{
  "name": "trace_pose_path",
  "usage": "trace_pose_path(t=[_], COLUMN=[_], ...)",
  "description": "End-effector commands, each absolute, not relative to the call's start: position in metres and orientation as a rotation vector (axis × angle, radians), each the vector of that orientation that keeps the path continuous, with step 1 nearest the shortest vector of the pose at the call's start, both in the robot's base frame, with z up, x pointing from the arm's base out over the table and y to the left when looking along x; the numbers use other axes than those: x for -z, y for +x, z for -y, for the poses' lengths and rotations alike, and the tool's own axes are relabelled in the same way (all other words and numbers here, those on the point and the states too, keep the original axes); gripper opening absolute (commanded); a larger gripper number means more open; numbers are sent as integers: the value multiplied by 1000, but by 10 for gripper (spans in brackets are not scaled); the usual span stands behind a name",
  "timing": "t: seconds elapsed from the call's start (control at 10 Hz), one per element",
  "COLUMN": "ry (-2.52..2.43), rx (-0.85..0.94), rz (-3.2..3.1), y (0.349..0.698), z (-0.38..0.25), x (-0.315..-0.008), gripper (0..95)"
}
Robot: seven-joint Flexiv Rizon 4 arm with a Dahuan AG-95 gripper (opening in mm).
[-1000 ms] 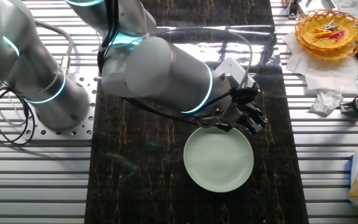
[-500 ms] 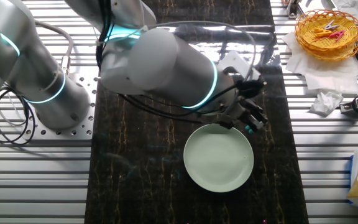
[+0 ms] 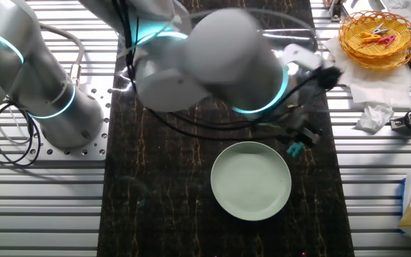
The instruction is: Use a clamp
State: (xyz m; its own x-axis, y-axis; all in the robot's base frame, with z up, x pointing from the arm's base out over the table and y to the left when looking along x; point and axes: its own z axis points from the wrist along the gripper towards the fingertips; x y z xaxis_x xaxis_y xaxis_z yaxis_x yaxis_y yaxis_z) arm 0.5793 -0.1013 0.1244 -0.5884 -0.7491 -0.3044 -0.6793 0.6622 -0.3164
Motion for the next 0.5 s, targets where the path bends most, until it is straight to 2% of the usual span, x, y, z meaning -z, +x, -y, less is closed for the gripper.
trace_pose_path(t=[0.1, 0.5], ry=[-1406, -1422], rx=[-139, -307], rz=[-2472, -2361], y=[578, 578], z=[78, 77], x=[-121, -120], gripper=[0, 0])
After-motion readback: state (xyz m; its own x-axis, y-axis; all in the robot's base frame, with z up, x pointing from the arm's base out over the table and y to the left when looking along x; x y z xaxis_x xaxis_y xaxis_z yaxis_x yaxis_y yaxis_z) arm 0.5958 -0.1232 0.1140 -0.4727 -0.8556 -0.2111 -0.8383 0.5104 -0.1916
